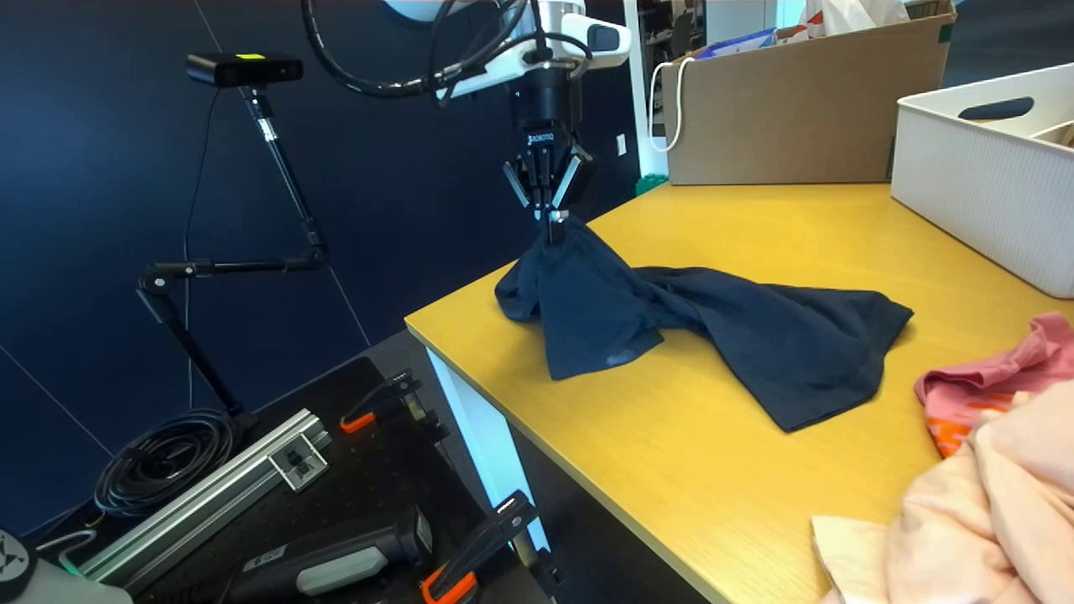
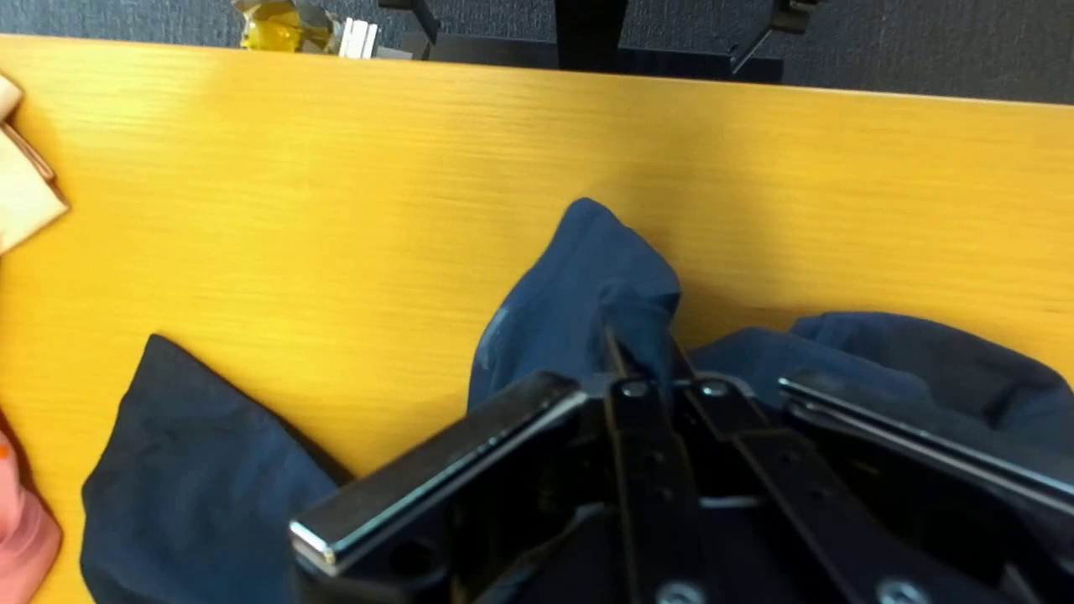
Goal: Stretch out the black shirt
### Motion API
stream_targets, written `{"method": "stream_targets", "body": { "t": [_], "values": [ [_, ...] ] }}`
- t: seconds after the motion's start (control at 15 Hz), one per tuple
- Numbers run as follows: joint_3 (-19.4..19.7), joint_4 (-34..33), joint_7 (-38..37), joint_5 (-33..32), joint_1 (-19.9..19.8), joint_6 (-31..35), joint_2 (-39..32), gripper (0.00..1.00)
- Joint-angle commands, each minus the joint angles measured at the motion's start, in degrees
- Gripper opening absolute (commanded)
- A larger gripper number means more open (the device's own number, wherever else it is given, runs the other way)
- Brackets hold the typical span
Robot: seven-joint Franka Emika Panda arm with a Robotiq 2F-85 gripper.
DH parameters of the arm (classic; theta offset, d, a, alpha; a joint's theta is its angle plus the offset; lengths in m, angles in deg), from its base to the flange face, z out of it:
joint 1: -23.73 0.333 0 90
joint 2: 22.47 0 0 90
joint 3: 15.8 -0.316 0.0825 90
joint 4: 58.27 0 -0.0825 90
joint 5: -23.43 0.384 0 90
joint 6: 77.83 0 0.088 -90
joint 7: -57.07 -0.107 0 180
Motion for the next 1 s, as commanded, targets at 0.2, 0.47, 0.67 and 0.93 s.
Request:
{"method": "stream_targets", "body": {
  "t": [0.2,0.47,0.67,0.93],
  "values": [
    [0.77,2.91,-3.88,0.40,0.27,-4.49,0.94,0.29],
    [0.78,4.26,-5.33,1.23,0.22,-4.92,1.20,0.49],
    [1.00,4.29,-8.02,2.24,0.12,-6.05,2.69,0.72],
    [2.69,-0.29,-7.31,1.97,-1.83,-8.40,2.15,0.99]
  ]
}}
